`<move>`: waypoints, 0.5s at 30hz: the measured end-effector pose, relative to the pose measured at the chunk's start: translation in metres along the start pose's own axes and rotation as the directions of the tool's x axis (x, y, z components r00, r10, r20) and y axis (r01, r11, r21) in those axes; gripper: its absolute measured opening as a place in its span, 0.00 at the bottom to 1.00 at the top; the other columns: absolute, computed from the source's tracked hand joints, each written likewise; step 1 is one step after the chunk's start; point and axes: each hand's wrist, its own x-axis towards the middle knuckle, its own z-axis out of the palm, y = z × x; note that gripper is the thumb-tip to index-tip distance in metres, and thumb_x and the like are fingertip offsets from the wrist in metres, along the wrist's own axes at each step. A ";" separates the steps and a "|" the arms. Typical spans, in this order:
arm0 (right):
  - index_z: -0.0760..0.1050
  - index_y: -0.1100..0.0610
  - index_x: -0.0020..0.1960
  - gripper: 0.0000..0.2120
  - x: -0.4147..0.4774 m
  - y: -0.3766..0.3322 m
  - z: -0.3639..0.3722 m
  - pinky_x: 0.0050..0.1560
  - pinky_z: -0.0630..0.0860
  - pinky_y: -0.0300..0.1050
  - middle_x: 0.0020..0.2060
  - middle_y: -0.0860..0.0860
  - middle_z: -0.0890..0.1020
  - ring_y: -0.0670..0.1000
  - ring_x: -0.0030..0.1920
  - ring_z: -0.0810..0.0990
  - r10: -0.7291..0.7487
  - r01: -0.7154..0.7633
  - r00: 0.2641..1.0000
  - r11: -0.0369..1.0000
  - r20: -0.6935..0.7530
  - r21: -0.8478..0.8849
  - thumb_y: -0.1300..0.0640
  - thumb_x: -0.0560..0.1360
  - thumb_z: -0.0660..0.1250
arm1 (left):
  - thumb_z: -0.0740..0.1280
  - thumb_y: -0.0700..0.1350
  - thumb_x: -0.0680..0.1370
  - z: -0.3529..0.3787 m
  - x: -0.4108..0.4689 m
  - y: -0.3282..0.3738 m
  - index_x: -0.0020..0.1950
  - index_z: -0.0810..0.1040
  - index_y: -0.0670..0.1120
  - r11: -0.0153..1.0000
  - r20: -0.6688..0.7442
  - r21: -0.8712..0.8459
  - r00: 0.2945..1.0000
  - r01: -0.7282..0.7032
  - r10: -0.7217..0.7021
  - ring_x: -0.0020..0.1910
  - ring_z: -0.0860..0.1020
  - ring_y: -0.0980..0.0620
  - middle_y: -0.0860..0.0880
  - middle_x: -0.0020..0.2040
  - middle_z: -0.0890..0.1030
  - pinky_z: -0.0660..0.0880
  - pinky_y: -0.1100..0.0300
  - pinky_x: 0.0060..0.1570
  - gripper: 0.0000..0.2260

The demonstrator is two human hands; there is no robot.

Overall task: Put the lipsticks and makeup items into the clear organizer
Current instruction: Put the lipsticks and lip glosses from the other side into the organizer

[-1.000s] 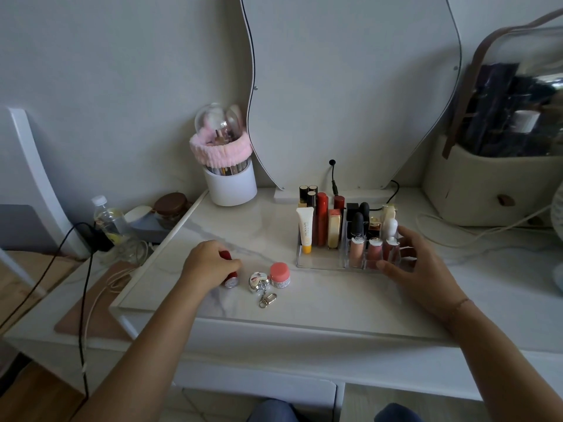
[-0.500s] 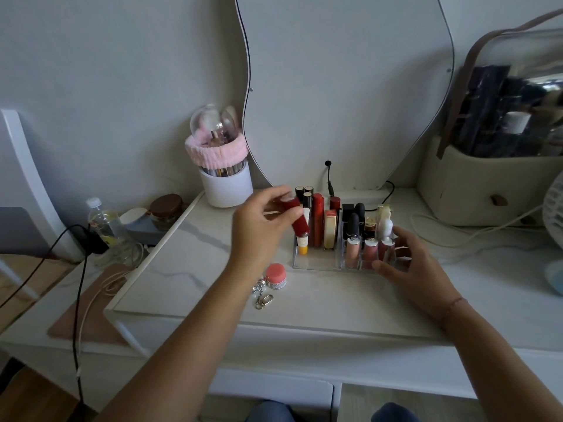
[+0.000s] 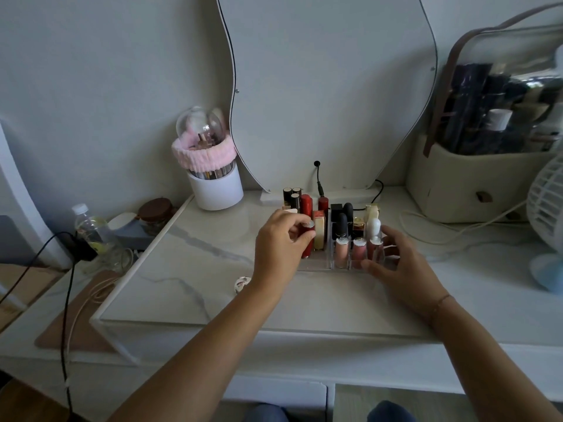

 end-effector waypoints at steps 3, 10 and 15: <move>0.61 0.52 0.71 0.35 0.000 -0.001 0.000 0.55 0.75 0.48 0.59 0.54 0.73 0.52 0.54 0.76 -0.001 0.001 1.000 1.000 -0.006 -0.001 0.52 0.68 0.73 | 0.71 0.35 0.70 0.003 -0.003 -0.004 0.41 0.82 0.43 0.995 -0.038 0.079 0.997 -0.058 0.061 0.35 0.77 0.56 0.47 0.41 0.81 0.75 0.64 0.38 0.04; 0.61 0.53 0.71 0.35 0.000 -0.001 0.000 0.54 0.74 0.46 0.60 0.54 0.74 0.51 0.54 0.76 -0.008 0.007 1.000 1.000 -0.008 -0.003 0.52 0.68 0.73 | 0.73 0.36 0.69 0.001 -0.009 -0.009 0.50 0.80 0.45 0.995 -0.039 0.103 0.999 -0.013 0.017 0.36 0.77 0.53 0.48 0.39 0.80 0.78 0.59 0.38 0.11; 0.62 0.52 0.70 0.34 -0.001 -0.001 0.000 0.52 0.73 0.44 0.59 0.54 0.74 0.51 0.52 0.76 -0.016 0.017 1.000 1.000 -0.012 0.007 0.53 0.68 0.73 | 0.74 0.41 0.69 0.001 -0.011 -0.006 0.57 0.79 0.46 0.988 0.055 0.152 0.998 -0.031 0.023 0.35 0.75 0.52 0.48 0.40 0.78 0.76 0.59 0.38 0.17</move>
